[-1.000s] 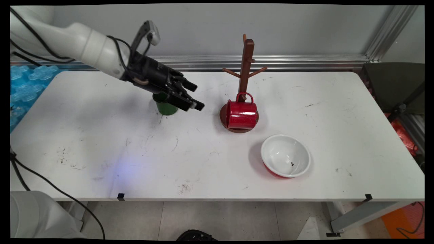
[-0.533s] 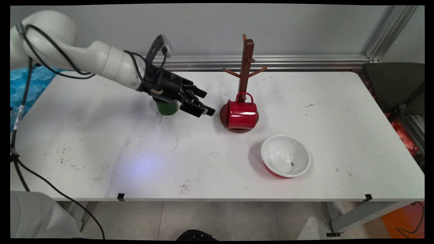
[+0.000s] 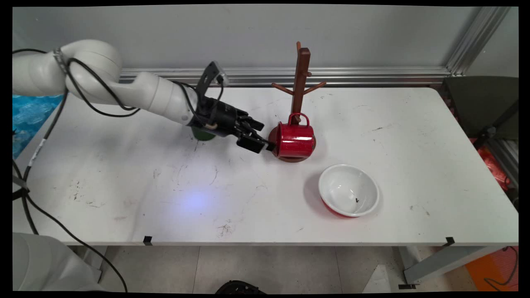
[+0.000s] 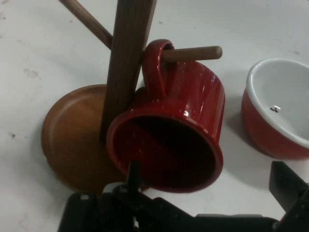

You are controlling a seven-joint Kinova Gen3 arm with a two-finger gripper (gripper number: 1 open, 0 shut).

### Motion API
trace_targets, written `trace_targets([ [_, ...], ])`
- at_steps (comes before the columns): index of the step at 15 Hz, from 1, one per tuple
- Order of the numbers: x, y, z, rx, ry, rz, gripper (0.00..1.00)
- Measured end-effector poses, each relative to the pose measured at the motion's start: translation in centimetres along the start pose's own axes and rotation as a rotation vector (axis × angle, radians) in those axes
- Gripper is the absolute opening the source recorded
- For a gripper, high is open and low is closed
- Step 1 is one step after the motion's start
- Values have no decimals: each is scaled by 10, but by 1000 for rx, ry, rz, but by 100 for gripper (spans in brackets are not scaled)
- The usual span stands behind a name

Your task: Pick up the red mug from the rack

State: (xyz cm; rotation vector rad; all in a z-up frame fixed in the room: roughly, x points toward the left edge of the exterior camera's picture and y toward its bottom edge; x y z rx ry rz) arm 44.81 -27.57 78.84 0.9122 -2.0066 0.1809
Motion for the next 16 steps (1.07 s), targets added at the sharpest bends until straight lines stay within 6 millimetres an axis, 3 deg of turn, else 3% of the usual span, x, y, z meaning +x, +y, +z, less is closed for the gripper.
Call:
trace_targets([
  [5, 3, 0, 20, -2, 22, -44, 100],
  [16, 2, 1, 40, -7, 14, -125, 100],
])
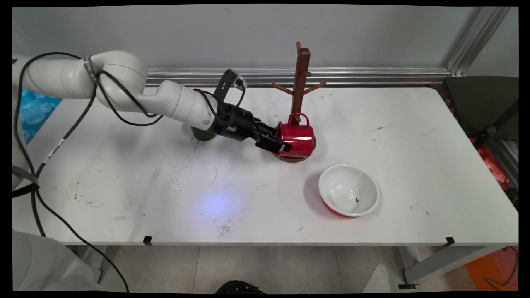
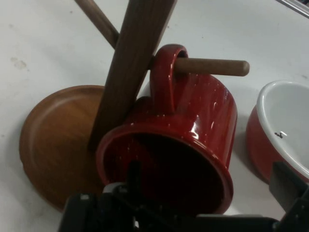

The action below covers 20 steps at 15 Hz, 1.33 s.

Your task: Pick up the red mug from the rack, then place the picked object on the table

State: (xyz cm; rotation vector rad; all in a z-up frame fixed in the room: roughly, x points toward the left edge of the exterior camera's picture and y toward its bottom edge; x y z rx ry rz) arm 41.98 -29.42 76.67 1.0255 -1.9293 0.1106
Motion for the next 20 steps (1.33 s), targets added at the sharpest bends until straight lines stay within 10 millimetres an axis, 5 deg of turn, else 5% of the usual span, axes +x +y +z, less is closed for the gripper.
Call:
trace_targets([
  [2, 0, 0, 2, 0, -2, -6, 100],
  [3, 0, 0, 2, 0, -2, -8, 0],
  [20, 7, 31, -20, -48, -44, -11, 0],
])
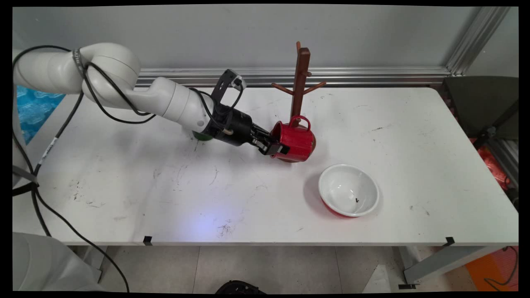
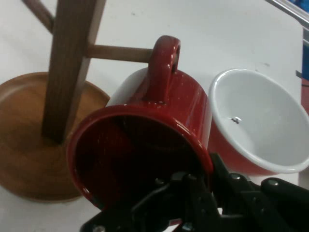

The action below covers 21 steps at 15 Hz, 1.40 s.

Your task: Place the picked object on the table

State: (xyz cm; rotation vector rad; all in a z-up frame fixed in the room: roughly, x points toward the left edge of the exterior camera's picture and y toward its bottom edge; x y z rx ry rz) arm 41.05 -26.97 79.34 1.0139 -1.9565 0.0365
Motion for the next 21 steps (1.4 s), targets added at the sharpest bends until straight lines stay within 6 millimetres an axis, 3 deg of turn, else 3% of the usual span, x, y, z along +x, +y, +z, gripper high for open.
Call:
trace_targets([
  [10, 16, 27, -21, -20, -15, -11, 0],
  [21, 29, 41, -76, 17, -128, 75, 0],
])
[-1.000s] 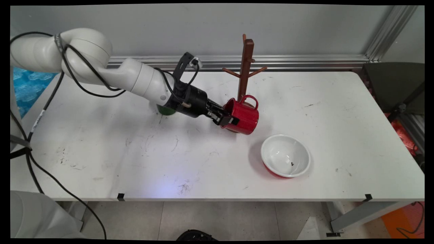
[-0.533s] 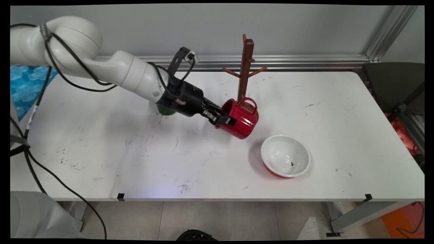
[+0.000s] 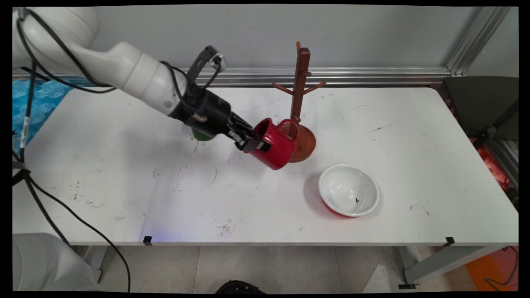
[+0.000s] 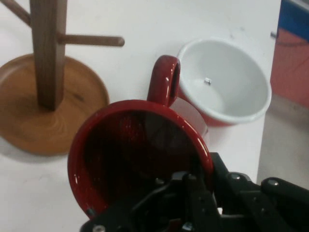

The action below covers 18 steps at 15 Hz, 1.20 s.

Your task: Place the picked object on the table

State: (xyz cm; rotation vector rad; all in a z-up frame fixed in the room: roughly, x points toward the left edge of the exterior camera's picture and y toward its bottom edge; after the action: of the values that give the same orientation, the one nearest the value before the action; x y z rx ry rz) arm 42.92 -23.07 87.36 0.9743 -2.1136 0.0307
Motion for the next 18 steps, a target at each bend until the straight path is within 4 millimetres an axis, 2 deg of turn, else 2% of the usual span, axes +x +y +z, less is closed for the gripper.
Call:
trace_targets([
  [4, 3, -6, -17, 34, -69, 90, 0],
  [10, 2, -15, -31, 103, -189, 190, 0],
  [18, -6, -28, -37, 177, -305, 296, 0],
])
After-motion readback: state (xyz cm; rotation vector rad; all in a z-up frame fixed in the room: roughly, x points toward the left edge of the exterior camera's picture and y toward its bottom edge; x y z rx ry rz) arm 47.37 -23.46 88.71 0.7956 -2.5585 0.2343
